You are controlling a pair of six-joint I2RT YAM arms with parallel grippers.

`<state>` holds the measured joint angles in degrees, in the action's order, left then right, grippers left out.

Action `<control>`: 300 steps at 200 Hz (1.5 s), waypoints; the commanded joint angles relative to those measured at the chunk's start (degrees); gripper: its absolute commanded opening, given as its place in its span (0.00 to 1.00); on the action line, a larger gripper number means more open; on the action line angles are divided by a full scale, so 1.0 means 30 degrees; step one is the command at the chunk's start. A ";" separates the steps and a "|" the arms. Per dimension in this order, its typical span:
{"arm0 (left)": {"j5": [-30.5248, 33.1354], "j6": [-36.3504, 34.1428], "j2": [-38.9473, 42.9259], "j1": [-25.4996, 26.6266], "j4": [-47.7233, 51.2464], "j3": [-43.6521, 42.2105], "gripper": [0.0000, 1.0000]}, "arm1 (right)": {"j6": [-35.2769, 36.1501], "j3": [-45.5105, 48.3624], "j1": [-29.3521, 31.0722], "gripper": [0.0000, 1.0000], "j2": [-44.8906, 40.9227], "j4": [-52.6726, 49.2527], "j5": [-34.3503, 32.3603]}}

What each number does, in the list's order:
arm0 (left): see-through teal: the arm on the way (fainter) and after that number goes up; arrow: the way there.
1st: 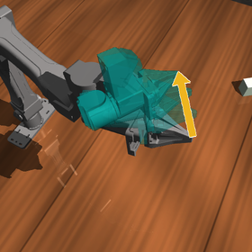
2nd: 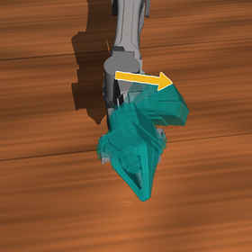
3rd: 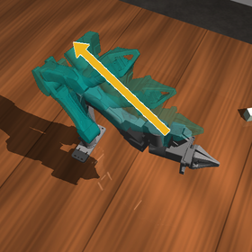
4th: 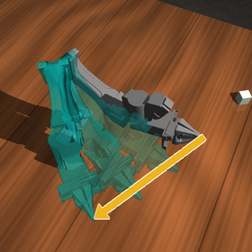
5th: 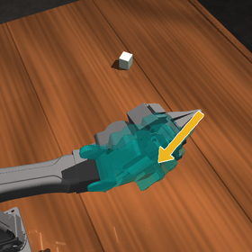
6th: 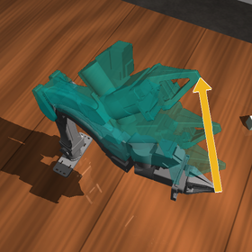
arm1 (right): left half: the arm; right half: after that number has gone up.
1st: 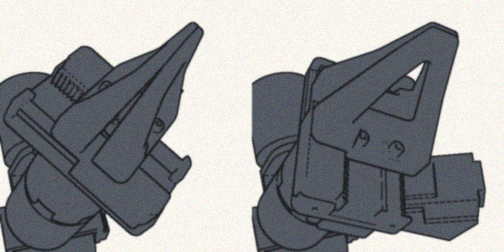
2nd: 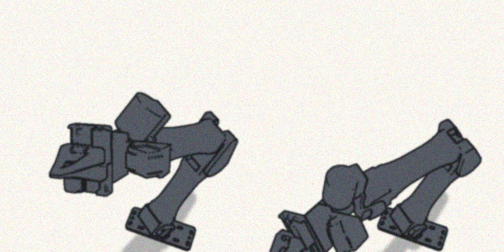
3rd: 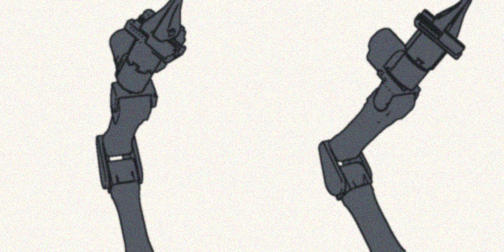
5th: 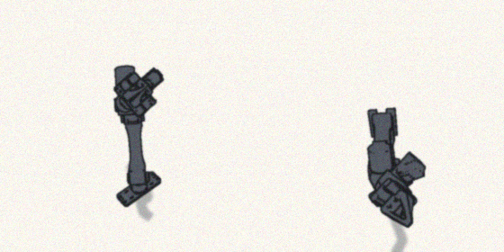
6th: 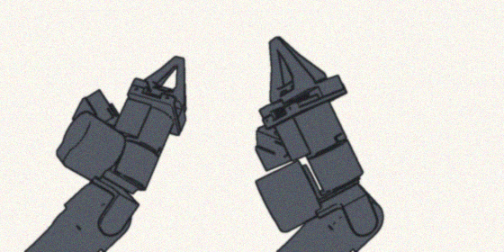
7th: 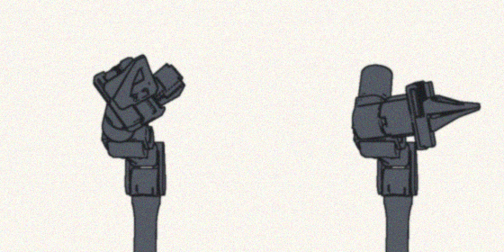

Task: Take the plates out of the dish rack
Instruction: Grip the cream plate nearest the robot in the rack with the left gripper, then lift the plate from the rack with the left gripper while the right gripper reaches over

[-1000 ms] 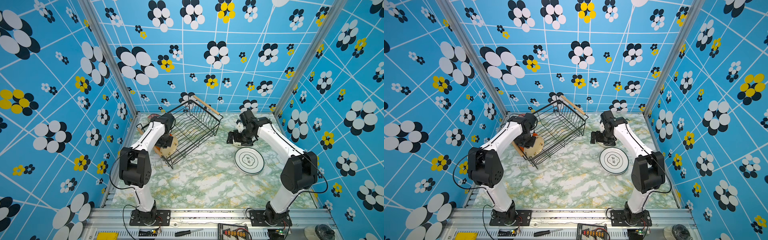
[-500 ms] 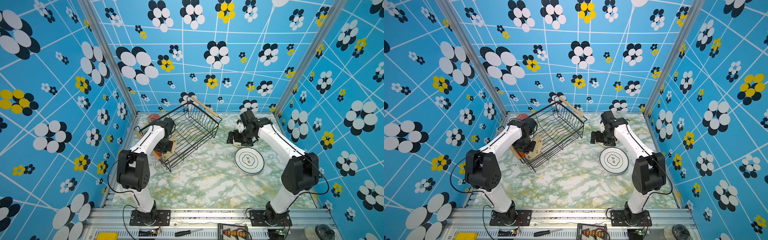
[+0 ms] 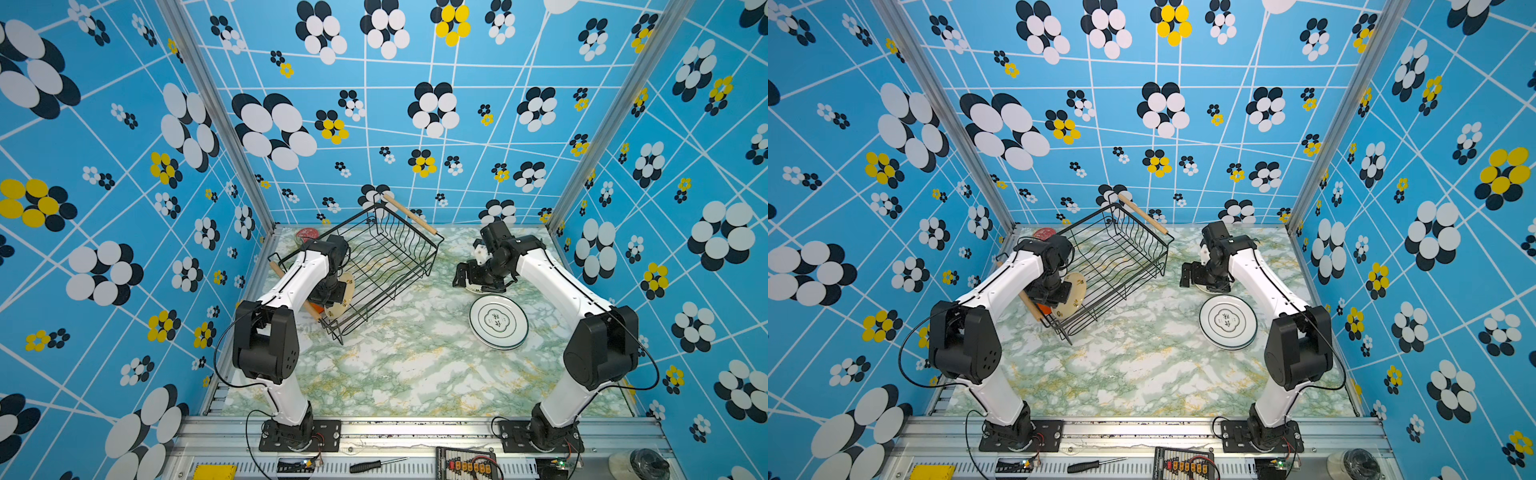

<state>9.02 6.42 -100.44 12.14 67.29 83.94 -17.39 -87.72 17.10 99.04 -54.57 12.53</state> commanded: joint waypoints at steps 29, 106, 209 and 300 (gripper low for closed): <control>-0.1158 -0.0058 0.1518 0.0283 0.0510 0.0506 0.06 | -0.0183 -0.0004 -0.0105 0.99 -0.0248 0.0098 0.0396; -0.1245 0.0470 0.3457 0.0804 -0.0240 0.2008 0.00 | -0.0329 -0.0113 -0.0244 0.99 -0.1028 -0.0011 -0.0282; -0.7349 0.7210 0.4293 0.4390 -0.2915 0.5567 0.03 | -0.1477 0.0405 -0.0653 0.99 -0.4678 0.1190 0.3373; -1.1822 1.5621 0.4600 0.6439 -1.5150 0.0437 0.05 | -0.6942 0.5782 -0.0896 0.98 -0.6392 1.1174 0.9024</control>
<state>-21.02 45.32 -86.87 30.46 35.11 87.18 -32.25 -72.90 14.70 79.68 -31.68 33.95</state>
